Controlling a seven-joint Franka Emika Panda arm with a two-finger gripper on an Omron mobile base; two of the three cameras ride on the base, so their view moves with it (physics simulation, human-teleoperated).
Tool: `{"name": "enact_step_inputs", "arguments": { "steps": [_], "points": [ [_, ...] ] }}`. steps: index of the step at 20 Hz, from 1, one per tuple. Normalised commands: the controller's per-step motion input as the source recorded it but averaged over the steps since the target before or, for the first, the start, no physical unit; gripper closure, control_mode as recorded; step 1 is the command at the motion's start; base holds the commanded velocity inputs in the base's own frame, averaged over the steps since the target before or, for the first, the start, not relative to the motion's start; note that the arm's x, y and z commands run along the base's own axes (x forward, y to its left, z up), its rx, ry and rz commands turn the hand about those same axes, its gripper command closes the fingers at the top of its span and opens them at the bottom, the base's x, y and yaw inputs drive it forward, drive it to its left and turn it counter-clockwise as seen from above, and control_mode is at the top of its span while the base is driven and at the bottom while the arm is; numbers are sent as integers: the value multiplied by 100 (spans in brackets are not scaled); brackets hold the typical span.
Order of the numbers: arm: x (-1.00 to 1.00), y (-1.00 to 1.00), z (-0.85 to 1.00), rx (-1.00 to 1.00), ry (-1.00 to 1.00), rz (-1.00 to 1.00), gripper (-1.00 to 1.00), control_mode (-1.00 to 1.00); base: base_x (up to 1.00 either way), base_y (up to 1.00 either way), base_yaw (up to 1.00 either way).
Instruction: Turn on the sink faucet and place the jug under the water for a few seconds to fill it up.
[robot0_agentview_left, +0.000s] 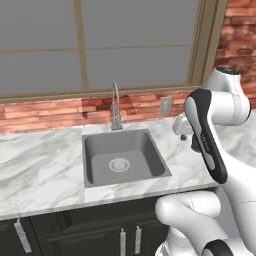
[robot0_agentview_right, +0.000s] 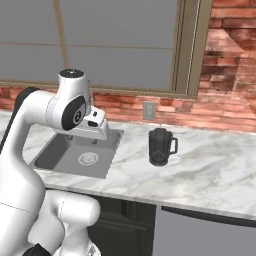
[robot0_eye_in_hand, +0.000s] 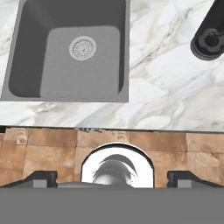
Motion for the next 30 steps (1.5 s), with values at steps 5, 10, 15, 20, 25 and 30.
{"name": "enact_step_inputs", "arguments": {
  "steps": [5, 10, 15, 20, 25, 30],
  "points": [
    [0, 0, 0, 0, 0, 0, -100, 100, 6, 40, 0],
    [0, 0, 0, 0, 0, 0, -100, 100, 19, 28, 0],
    [0, 0, 0, 0, 0, 0, -100, 100, 35, 2, 0],
    [0, 0, 0, 0, 0, 0, -100, 100, 42, 0, 0],
    [0, 0, 0, 0, 0, 0, -100, 100, 39, -4, 0],
    [0, 0, 0, 0, 0, 0, -100, 100, 25, -22, 0]
  ]
}}
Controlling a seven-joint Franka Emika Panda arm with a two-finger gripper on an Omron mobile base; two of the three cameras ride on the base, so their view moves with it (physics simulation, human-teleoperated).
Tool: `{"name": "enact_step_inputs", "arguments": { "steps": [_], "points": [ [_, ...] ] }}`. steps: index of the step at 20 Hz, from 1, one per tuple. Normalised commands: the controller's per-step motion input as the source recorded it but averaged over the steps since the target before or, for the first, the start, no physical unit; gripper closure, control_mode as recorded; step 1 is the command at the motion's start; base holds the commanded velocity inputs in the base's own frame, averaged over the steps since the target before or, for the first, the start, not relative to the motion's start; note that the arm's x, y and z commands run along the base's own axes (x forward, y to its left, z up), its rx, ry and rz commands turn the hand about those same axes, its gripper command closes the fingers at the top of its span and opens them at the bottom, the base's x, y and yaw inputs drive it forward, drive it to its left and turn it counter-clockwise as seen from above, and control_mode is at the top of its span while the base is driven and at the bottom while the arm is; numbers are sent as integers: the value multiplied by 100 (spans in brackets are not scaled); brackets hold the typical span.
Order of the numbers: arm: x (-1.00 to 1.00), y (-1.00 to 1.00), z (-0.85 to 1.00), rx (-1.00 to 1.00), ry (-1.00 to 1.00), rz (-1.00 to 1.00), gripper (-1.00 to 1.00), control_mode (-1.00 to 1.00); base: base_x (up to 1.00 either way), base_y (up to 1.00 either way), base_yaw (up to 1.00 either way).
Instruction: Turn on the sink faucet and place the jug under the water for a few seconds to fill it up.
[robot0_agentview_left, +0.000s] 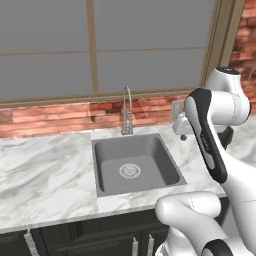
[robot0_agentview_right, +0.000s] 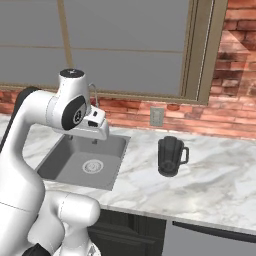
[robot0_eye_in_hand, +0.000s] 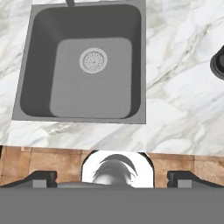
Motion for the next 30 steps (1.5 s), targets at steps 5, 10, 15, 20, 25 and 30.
{"name": "enact_step_inputs", "arguments": {
  "steps": [5, 10, 15, 20, 25, 30],
  "points": [
    [0, -1, 0, 0, 0, 0, -100, -100, 1, -2, 0],
    [0, -1, 0, 0, 0, 0, -100, -100, 0, 0, 0],
    [11, 0, -7, 0, -2, 0, -100, -100, 0, 0, 0],
    [37, 0, -23, 1, -1, 0, -100, -100, 0, 0, 0],
    [60, 0, -21, 4, -4, 0, -100, -100, 0, 0, 0],
    [59, 0, -13, 16, -2, 0, -100, -100, 0, 0, 0]
  ]
}}
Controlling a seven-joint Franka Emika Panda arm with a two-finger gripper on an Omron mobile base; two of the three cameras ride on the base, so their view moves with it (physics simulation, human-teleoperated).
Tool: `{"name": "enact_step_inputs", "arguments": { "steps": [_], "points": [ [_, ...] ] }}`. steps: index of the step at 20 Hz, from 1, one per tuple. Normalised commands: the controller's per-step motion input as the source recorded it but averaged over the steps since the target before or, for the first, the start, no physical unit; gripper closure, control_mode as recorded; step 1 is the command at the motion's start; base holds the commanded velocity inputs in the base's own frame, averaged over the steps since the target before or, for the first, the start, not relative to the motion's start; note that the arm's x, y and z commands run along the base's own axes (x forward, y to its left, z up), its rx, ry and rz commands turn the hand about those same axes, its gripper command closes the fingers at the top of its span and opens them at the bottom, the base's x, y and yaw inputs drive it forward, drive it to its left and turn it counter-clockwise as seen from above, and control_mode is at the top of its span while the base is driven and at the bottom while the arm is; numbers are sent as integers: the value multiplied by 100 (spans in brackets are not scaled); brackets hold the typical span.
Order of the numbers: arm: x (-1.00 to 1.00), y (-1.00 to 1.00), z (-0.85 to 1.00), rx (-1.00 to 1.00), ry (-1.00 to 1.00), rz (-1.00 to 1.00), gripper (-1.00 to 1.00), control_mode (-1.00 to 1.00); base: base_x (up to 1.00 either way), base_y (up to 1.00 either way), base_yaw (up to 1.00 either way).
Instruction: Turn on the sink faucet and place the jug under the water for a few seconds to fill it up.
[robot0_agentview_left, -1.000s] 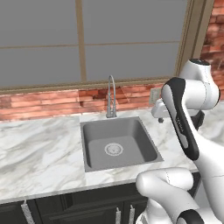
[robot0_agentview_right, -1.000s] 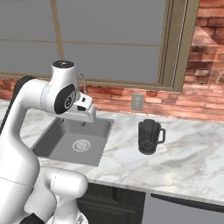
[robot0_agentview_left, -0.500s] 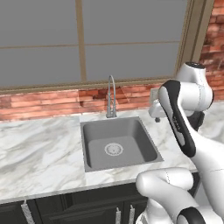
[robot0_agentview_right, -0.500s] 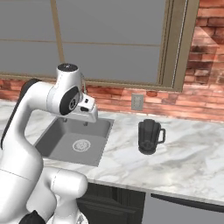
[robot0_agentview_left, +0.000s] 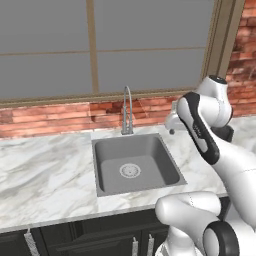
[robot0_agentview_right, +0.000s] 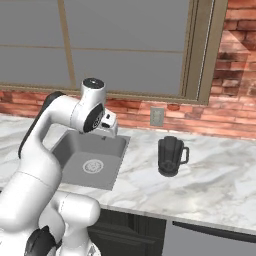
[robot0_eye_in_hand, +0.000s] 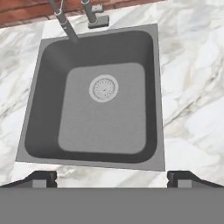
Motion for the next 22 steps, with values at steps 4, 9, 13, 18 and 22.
{"name": "enact_step_inputs", "arguments": {
  "steps": [4, 9, 13, 18, 22],
  "points": [
    [59, 0, 0, 14, 0, 2, -100, -100, 0, 0, 0],
    [43, 1, -8, 14, 0, 8, -100, -100, 0, 0, 0],
    [25, 7, -22, 8, -1, 3, -100, -100, 0, 0, 0],
    [31, 2, -26, 11, -4, 0, -100, -100, 0, 0, 0],
    [60, 26, -27, 9, -7, 0, -100, -100, 0, 0, 0]
  ]
}}
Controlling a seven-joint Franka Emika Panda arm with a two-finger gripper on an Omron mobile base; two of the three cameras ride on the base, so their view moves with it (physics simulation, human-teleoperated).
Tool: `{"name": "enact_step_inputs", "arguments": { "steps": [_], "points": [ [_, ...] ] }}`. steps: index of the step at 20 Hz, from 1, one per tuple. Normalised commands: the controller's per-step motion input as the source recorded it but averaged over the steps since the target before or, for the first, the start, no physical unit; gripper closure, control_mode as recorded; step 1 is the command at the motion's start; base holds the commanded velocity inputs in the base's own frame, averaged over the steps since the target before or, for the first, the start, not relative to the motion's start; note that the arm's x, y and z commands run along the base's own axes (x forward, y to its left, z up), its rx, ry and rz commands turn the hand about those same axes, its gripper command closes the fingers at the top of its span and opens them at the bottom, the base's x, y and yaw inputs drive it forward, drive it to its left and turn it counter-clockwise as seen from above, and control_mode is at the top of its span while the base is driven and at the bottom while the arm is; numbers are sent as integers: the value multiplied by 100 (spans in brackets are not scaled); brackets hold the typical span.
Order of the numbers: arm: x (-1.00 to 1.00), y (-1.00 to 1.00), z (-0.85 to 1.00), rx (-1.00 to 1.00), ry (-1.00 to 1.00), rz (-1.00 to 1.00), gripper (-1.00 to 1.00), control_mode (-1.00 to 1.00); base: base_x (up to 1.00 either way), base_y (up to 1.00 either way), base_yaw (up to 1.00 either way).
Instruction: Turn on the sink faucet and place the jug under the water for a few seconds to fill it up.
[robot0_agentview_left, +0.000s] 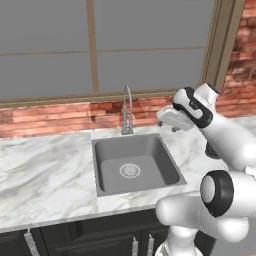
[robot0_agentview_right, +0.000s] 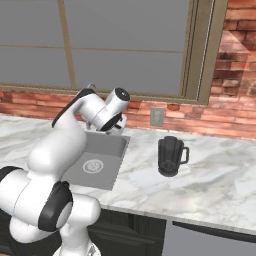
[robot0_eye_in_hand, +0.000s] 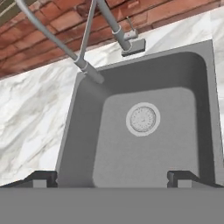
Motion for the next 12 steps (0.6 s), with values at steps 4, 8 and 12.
{"name": "enact_step_inputs", "arguments": {
  "steps": [4, 8, 12],
  "points": [
    [56, 16, -7, 5, -12, 0, -100, -100, 0, 0, 0],
    [48, 11, -16, 3, -11, 0, -100, -100, 0, 0, 0],
    [39, 0, -15, 1, -4, 0, -100, -100, 0, 0, 0]
  ]
}}
